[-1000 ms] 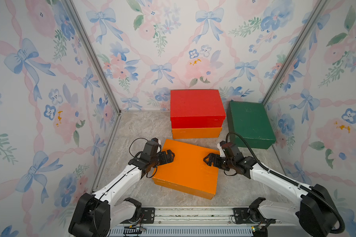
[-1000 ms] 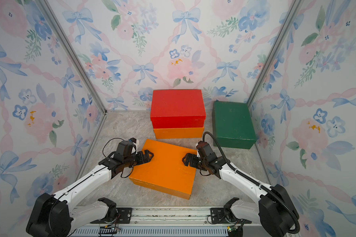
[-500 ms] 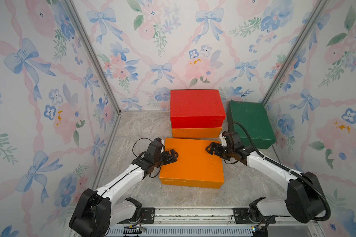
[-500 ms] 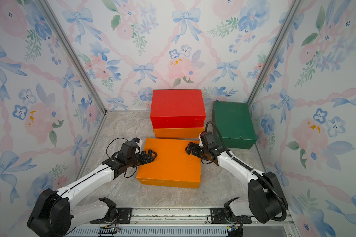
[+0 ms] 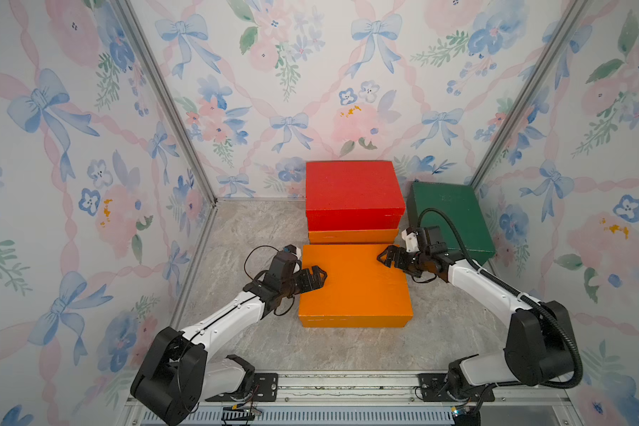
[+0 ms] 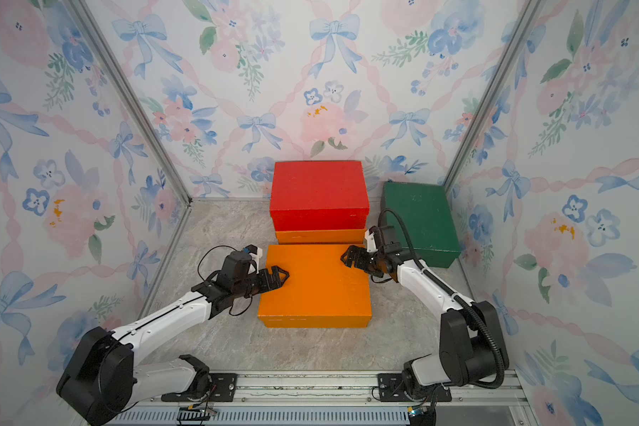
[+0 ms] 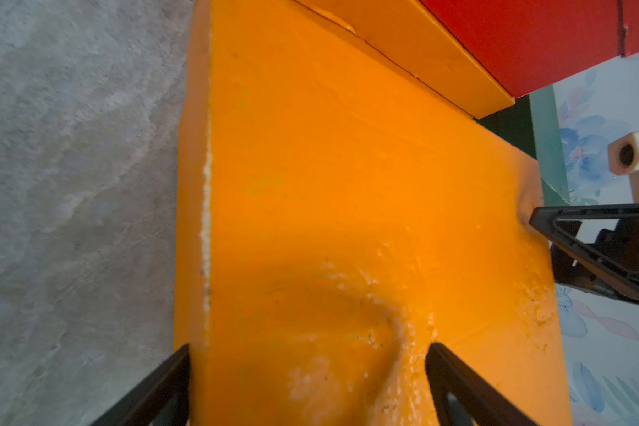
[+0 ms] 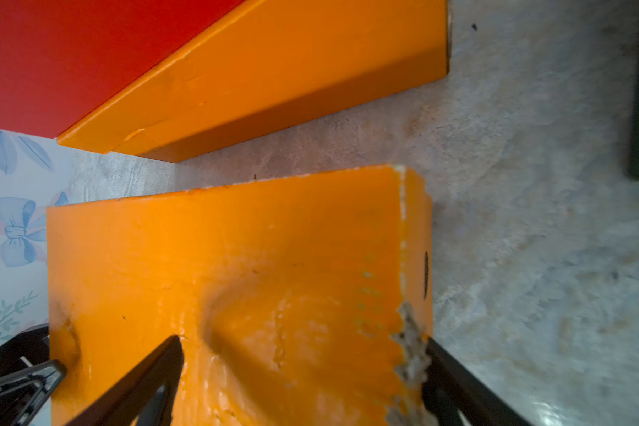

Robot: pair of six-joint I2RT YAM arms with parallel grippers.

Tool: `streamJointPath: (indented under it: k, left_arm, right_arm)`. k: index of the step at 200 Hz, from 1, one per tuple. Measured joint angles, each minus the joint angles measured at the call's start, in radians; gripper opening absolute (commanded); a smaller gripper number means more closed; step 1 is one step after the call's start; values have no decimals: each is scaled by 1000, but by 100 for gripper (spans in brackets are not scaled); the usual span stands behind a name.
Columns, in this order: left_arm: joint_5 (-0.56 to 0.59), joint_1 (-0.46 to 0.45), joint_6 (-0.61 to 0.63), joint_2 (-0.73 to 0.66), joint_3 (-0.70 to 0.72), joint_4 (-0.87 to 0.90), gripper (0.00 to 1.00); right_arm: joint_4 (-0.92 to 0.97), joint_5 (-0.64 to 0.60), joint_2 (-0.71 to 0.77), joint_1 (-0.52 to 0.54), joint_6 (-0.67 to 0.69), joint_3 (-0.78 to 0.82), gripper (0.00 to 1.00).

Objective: Stack the shoeboxes
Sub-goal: Move the shoebox to the center of the board.

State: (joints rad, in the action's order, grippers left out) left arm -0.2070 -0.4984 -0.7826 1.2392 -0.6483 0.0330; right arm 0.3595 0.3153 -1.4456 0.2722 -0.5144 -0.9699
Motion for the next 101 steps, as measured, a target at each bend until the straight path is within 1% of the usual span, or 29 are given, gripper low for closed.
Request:
streamJointPath:
  k: [31,55,77,101]
  left_arm:
    - [-14,0,1,14,-3,-11,98]
    - [-19,0,4,15,-3,-11,98]
    - [-29,11,12,13,-3,-10,98]
    - [-43,45,23,-11,-3,-10,98]
  right_arm:
    - [34,3,8,-43,29,0,97]
    - [56,-4,30,-57,45,0,97]
    - [85,-13,71,-60,57,0,97]
    - [119,-25,140,-63,73,2,97]
